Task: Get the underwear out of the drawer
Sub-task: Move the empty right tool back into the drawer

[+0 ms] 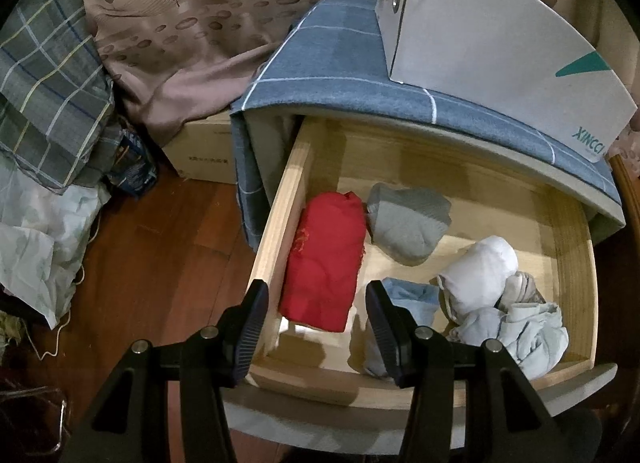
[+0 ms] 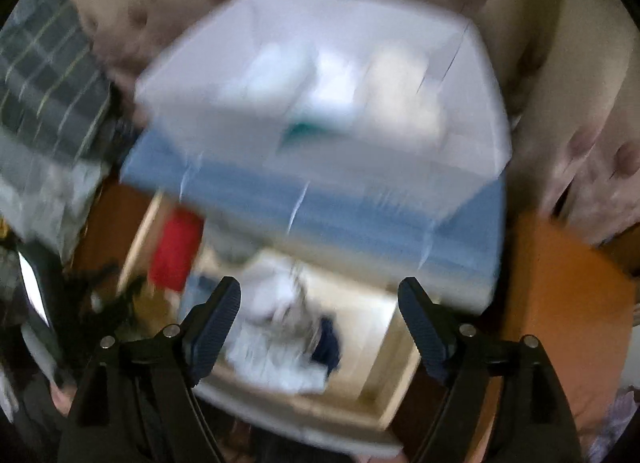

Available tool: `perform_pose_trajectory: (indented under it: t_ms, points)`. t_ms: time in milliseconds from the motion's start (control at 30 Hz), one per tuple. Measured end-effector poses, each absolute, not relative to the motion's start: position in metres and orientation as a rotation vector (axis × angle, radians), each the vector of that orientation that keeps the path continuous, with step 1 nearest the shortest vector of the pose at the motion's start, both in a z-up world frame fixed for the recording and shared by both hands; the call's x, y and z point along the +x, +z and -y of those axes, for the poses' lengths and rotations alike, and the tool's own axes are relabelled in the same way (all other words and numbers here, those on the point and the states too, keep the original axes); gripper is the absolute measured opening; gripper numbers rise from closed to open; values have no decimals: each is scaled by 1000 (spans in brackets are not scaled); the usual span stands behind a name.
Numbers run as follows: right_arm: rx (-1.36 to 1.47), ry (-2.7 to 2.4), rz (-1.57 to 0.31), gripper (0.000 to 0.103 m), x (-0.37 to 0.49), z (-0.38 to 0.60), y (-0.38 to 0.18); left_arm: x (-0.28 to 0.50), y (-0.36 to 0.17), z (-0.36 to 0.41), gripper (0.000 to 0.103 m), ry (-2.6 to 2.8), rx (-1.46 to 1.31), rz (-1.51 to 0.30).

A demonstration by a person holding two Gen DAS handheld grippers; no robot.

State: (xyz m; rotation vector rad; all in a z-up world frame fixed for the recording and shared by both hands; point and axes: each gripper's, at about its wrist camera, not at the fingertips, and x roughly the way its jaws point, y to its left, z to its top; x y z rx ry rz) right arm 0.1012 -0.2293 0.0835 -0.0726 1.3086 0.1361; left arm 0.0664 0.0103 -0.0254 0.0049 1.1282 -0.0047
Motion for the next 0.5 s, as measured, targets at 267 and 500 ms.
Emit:
perform_pose_trajectory:
  t_ms: [267, 500]
  points:
    - [-41, 159, -1545, 80, 67, 203, -23, 68, -25, -14, 52, -8, -9, -1138]
    - [-39, 147, -1620, 88, 62, 188, -67, 68, -27, -13, 52, -11, -13, -1140]
